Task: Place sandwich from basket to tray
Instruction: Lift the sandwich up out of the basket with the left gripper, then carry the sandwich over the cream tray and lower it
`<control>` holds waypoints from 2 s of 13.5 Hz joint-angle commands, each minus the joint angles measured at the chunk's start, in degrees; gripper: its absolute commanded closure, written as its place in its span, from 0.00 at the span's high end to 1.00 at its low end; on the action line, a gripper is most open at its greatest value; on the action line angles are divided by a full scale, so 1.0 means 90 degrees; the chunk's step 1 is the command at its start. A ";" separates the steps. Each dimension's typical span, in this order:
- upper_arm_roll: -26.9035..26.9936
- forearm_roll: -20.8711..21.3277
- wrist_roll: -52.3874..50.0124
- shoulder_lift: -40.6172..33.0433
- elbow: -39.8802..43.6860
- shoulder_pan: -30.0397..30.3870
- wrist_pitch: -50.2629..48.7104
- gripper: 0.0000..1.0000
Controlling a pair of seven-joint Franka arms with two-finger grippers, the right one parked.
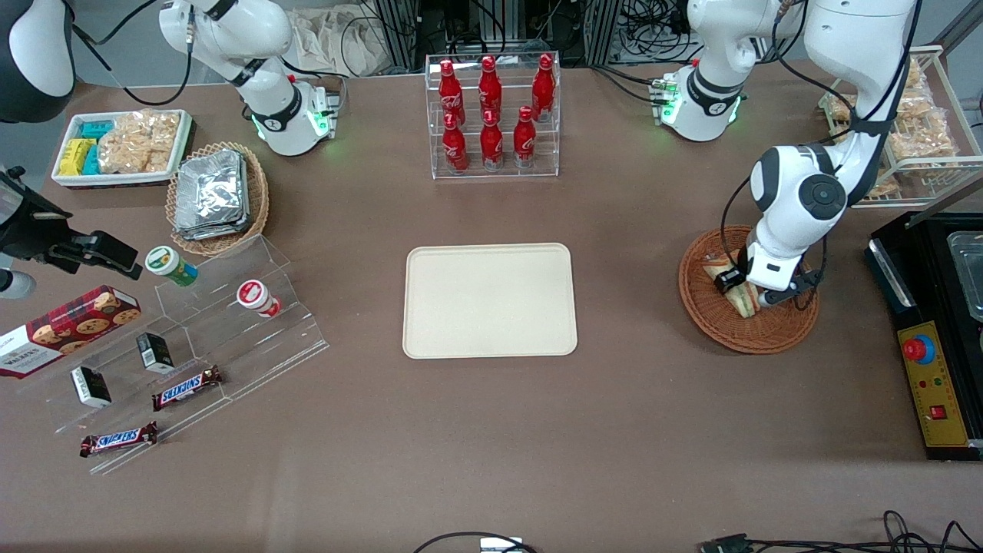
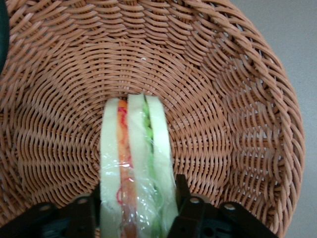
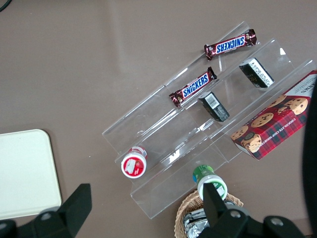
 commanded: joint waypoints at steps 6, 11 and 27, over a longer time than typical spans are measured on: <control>0.0012 0.0031 -0.0071 -0.1929 0.0473 -0.0126 -0.2894 0.00; 0.0012 -0.0017 0.0338 -0.1972 0.3068 -0.0195 -0.5962 0.00; -0.3803 0.0107 -0.2382 0.1102 0.7866 -0.0498 -0.7979 0.00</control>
